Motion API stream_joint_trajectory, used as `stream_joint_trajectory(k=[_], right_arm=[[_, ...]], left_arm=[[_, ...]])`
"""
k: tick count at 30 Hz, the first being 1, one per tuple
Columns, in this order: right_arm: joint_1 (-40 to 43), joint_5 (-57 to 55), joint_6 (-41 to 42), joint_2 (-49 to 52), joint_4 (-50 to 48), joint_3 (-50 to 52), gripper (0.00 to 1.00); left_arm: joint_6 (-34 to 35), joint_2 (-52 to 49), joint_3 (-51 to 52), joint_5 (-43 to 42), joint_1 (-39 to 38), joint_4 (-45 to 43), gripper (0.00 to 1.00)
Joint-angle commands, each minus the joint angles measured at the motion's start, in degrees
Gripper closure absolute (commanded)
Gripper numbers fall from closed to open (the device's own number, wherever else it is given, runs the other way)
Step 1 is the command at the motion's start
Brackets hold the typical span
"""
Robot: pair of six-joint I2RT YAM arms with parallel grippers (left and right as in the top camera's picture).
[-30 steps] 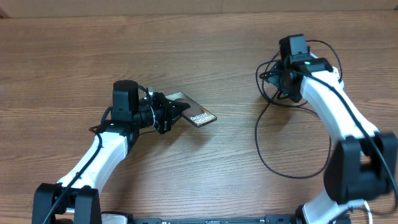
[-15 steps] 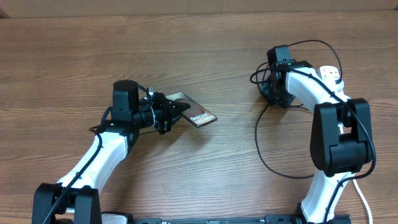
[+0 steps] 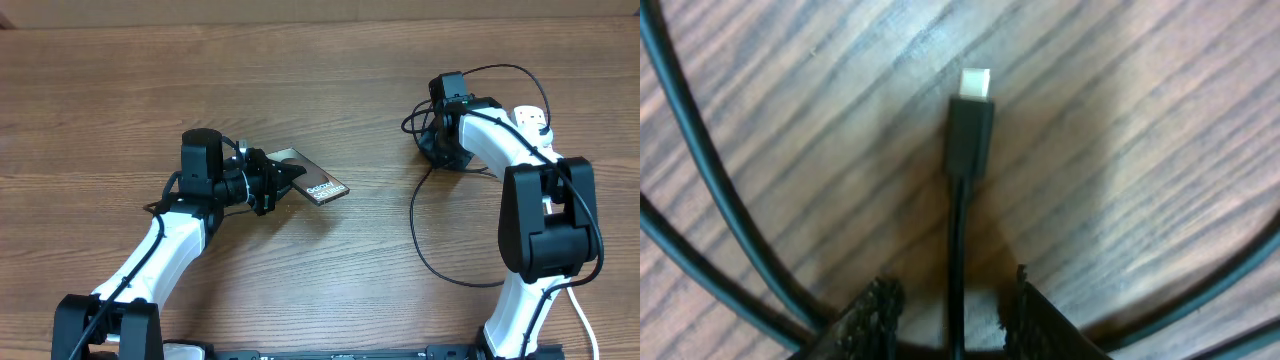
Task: Plug charger to phone and switch on socket
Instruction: 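Move the right gripper to the black cable's USB-C plug and grasp it, then lift the cable plug with the right gripper toward the phone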
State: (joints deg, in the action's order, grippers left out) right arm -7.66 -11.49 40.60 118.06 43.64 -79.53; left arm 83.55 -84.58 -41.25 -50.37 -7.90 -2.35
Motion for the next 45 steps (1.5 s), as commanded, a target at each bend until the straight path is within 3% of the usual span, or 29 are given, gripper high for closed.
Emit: stream_joint_trajectory(k=[1, 2, 6, 9, 14, 18, 23, 28, 32, 35, 40, 41, 43, 44, 45], right_arm=[[-0.02, -2.01, -0.24, 2.51, -2.56, 0.50, 0.63], [-0.02, -2.01, -0.24, 2.51, -3.13, 0.50, 0.64], [-0.02, -1.44, -0.20, 2.51, -2.21, 0.50, 0.87], [-0.13, 1.03, -0.17, 2.51, 0.85, 0.50, 0.96], [0.09, 2.56, -1.05, 2.25, 4.20, -0.72, 0.96], [0.44, 4.09, -8.17, 0.07, 9.09, -6.95, 0.96], [0.26, 16.55, -19.37, -5.07, 13.14, -14.75, 0.96], [-0.20, 18.25, -19.78, -7.89, 21.97, -14.69, 0.96], [-2.84, 21.55, -28.52, -7.80, 26.91, -9.09, 0.96], [-5.79, 27.54, -32.22, -7.78, 22.38, -1.53, 0.96], [-9.62, 27.61, -32.13, -7.78, 15.41, 6.01, 0.96], [-10.16, 27.36, -32.13, -7.78, 14.86, 6.25, 0.92], [-11.19, 25.29, -32.11, -7.80, 13.51, 6.21, 0.34], [-11.54, 24.17, -32.11, -7.80, 12.94, 6.12, 0.13], [-11.80, 23.39, -32.09, -7.80, 12.41, 6.12, 0.02]], left_arm=[[-1.27, 0.24, -0.37, -2.19, -0.39, -0.48, 0.96], [-1.29, 0.24, -0.37, -2.27, -0.39, -0.48, 0.96], [-1.29, 0.24, -0.37, -3.52, -0.39, -0.48, 0.96], [-1.27, 0.24, -0.37, -3.69, -0.39, -0.48, 0.96], [-1.29, 0.24, -0.37, -3.67, -0.39, -0.50, 0.96], [-2.36, 0.24, -0.37, -4.79, -0.37, -0.50, 0.96], [-3.26, 0.24, -0.37, -5.14, -0.33, -0.94, 0.96], [-4.26, 0.24, -0.37, -5.55, 0.04, -0.92, 0.96], [-7.41, 0.24, -0.37, -5.62, 2.80, -0.90, 0.96], [-9.03, 0.20, -0.37, -6.14, 5.86, -0.87, 0.96], [-12.66, 0.20, -0.37, -9.62, 8.81, -0.79, 0.96], [-13.18, 0.20, -0.37, -9.62, 9.05, -0.57, 0.96], [-13.33, 0.20, -0.37, -9.20, 9.09, -0.44, 0.96], [-13.33, 0.20, -0.37, -8.92, 9.09, -0.46, 0.96], [-13.33, 0.20, -0.37, -8.70, 9.03, -0.46, 0.96]])
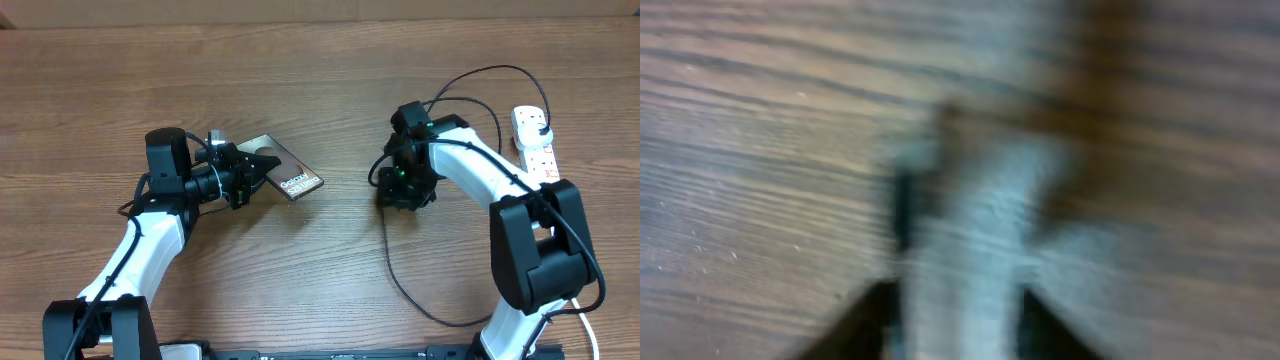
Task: Plug charger to phone and switch on socket
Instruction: 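Lift the cable plug with the right gripper toward the phone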
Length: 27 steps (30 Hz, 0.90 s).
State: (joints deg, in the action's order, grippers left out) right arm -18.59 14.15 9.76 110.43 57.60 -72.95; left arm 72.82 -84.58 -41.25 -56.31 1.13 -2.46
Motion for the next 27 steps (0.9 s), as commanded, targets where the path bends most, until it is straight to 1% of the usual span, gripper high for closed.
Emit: stream_joint_trajectory(k=[1, 6, 9, 13, 15, 16, 19, 23, 27], right_arm=[[-1.09, -3.15, -1.14, -0.17, -1.92, -0.48, 0.00], [-2.82, -10.14, 2.71, -0.17, -2.03, -0.39, 0.00], [-4.66, -14.36, 5.70, -0.17, -2.27, -0.39, 0.00], [-6.99, -12.79, 5.66, -0.17, -1.97, -0.37, 0.00], [-8.04, -8.68, 5.66, -0.17, -2.05, -0.17, 0.00], [-8.48, -7.06, 5.64, -0.17, -2.08, -0.13, 0.00], [-9.55, -7.08, 5.22, -0.17, -2.23, -0.11, 0.00], [-10.01, -7.43, 5.27, -0.17, -2.97, 0.04, 0.00], [-11.13, -9.94, 5.27, -0.11, -4.52, 1.05, 0.01]], left_arm=[[-2.60, 0.20, -0.37, -2.56, -0.07, -0.33, 0.94], [-2.60, 0.20, -0.37, -1.81, -0.07, -0.35, 0.90], [-2.60, 0.20, -0.37, -1.75, -0.07, -0.35, 0.90], [-2.58, 0.20, -0.37, -1.79, -0.07, -0.35, 0.89], [-2.58, 0.20, -0.37, -1.81, 0.28, -0.39, 0.84], [-2.56, 0.20, -0.37, -1.84, 0.87, -0.39, 0.85], [-3.54, 0.15, -0.37, -4.72, 4.87, -0.39, 0.94], [-6.97, -0.11, -0.37, -9.97, 9.97, -0.35, 0.96], [-8.13, -1.03, -0.37, -13.51, 12.87, -0.37, 0.96]])
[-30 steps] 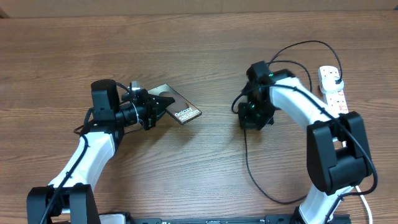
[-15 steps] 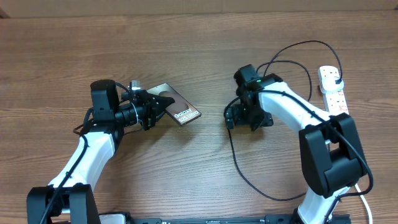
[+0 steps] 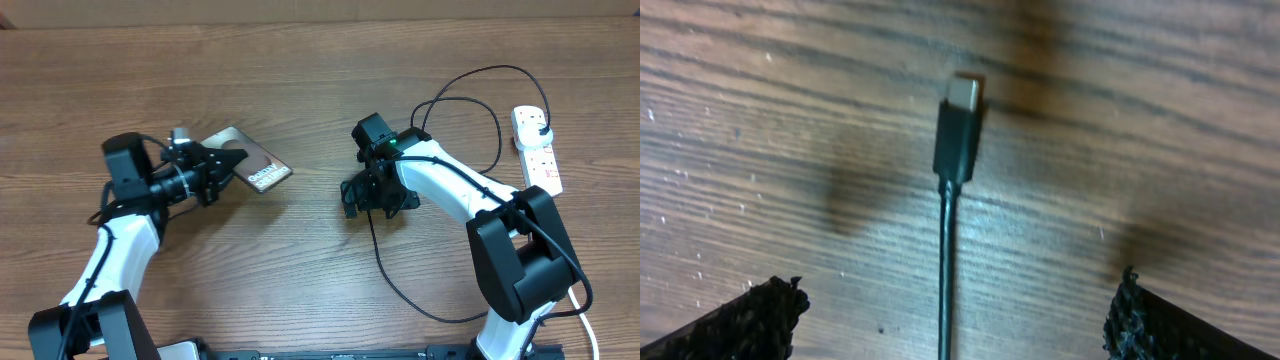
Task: Plug charger to phone and switch on socket
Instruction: 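Lift the cable plug with the right gripper toward the phone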
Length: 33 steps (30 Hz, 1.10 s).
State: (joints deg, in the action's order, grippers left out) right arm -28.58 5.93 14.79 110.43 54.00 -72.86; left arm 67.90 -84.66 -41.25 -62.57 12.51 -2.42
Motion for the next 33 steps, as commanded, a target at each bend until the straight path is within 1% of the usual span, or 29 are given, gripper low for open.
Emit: stream_joint_trajectory(k=[1, 4, 7, 8, 13, 15, 16, 18, 20, 22, 24, 25, 28, 33], right_arm=[[-1.66, -2.27, 0.24, -0.11, -1.36, 1.46, 0.02], [-3.28, -3.52, 0.81, -0.04, -2.71, 3.37, 0.06], [-4.59, -5.68, 3.52, -0.04, -3.48, 5.25, 0.07], [-4.83, -5.97, 3.65, -0.04, -3.58, 5.46, 0.09], [-5.22, -6.05, 3.69, -0.04, -4.07, 5.99, 0.43], [-5.22, -6.75, 3.98, -0.04, -4.85, 6.40, 0.50], [-5.22, -8.02, 4.92, -0.04, -5.42, 6.84, 0.51], [-5.22, -9.66, 5.44, -0.04, -6.43, 7.76, 0.56], [-5.22, -10.43, 5.68, -0.04, -7.67, 8.94, 0.65], [-5.22, -11.19, 5.86, -0.04, -9.07, 9.92, 0.75], [-5.22, -12.15, 6.56, -0.04, -9.35, 10.03, 0.92], [-5.22, -12.28, 6.80, -0.04, -9.33, 10.03, 0.96], [-5.22, -10.84, 7.96, -0.07, -8.83, 10.01, 0.96], [-5.11, -3.54, 7.43, -1.62, -5.77, 7.50, 0.96]], left_arm=[[-3.34, -1.29, -0.37, -7.76, 1.73, -0.44, 0.96], [-4.52, -2.56, -0.37, -8.96, 1.68, -0.44, 0.96], [-5.16, -3.72, -0.37, -10.45, 1.68, -0.44, 0.96], [-5.16, -3.96, -0.37, -10.62, 1.70, -0.44, 0.96], [-5.62, -4.37, -0.37, -10.05, 1.70, -0.46, 0.96], [-5.60, -4.37, -0.37, -9.68, 1.70, -0.44, 0.96], [-5.57, -4.37, -0.37, -9.42, 1.70, -0.42, 0.96], [-5.57, -4.37, -0.37, -9.29, 1.70, -0.42, 0.96], [-5.57, -4.37, -0.37, -9.31, 1.70, -0.42, 0.96], [-5.57, -4.37, -0.37, -9.29, 1.70, -0.42, 0.96], [-5.57, -4.37, -0.37, -9.27, 1.70, -0.44, 0.96], [-5.57, -4.37, -0.37, -9.29, 1.70, -0.42, 0.96], [-5.60, -4.37, -0.37, -9.90, 1.70, -0.42, 0.96], [-7.63, -4.37, -0.37, -12.52, 1.70, -0.66, 0.96]])
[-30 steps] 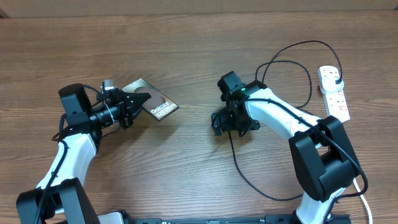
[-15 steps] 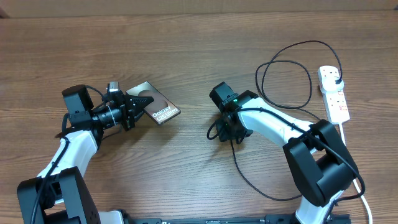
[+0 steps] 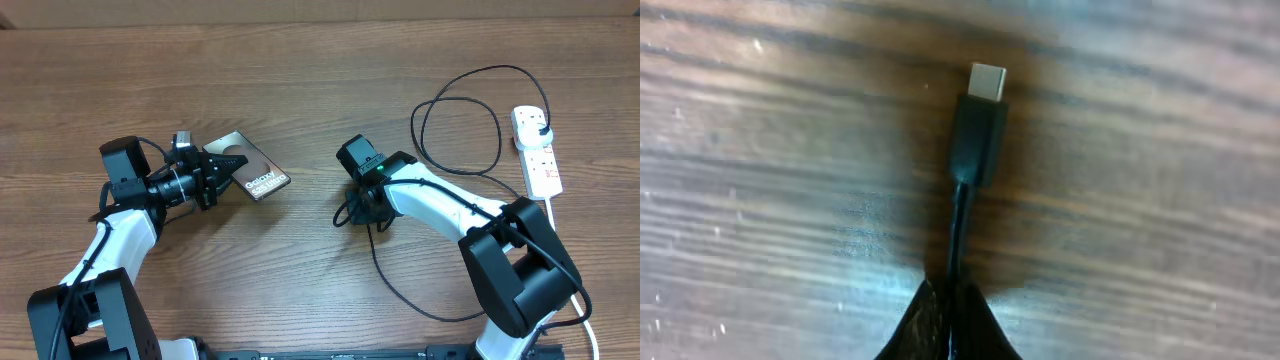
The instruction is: Plug charger to phone and switch on socket
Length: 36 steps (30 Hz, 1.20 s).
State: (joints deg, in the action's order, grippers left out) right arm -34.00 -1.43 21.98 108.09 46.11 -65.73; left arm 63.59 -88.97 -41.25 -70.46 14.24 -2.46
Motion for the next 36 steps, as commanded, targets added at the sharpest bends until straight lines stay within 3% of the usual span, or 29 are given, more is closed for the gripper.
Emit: stream_joint_trajectory(k=[1, 4, 7, 15, 21, 28, 36], right_arm=[[0.31, 5.46, -0.37, -0.50, 3.02, -0.76, 0.96], [0.31, 11.08, -3.45, -5.64, 5.73, -4.02, 0.96], [0.31, 19.30, -8.46, -13.25, 7.67, -5.27, 0.96], [-0.28, 30.23, -14.84, -28.50, 15.78, -4.92, 0.96], [-5.81, 31.78, -17.77, -29.35, 14.51, -3.32, 0.96], [-6.80, 30.62, -17.07, -28.89, 10.97, -2.95, 0.96], [-6.80, 26.16, -8.79, -28.33, 5.92, -2.95, 0.96]], left_arm=[[-3.72, -0.07, -0.37, -4.85, -0.02, -0.66, 0.96], [-3.80, -0.07, -0.37, -7.19, -0.04, -2.40, 0.96], [-3.06, -0.37, -0.50, -12.13, -0.37, -10.93, 0.96], [12.00, -5.18, -4.33, -13.90, -6.38, -36.37, 0.96], [13.11, -11.96, -12.09, -17.81, -12.96, -37.57, 0.96], [11.72, -13.77, -14.03, -19.87, -15.02, -38.38, 0.96], [11.89, -13.77, -14.03, -19.65, -15.02, -38.32, 0.96]])
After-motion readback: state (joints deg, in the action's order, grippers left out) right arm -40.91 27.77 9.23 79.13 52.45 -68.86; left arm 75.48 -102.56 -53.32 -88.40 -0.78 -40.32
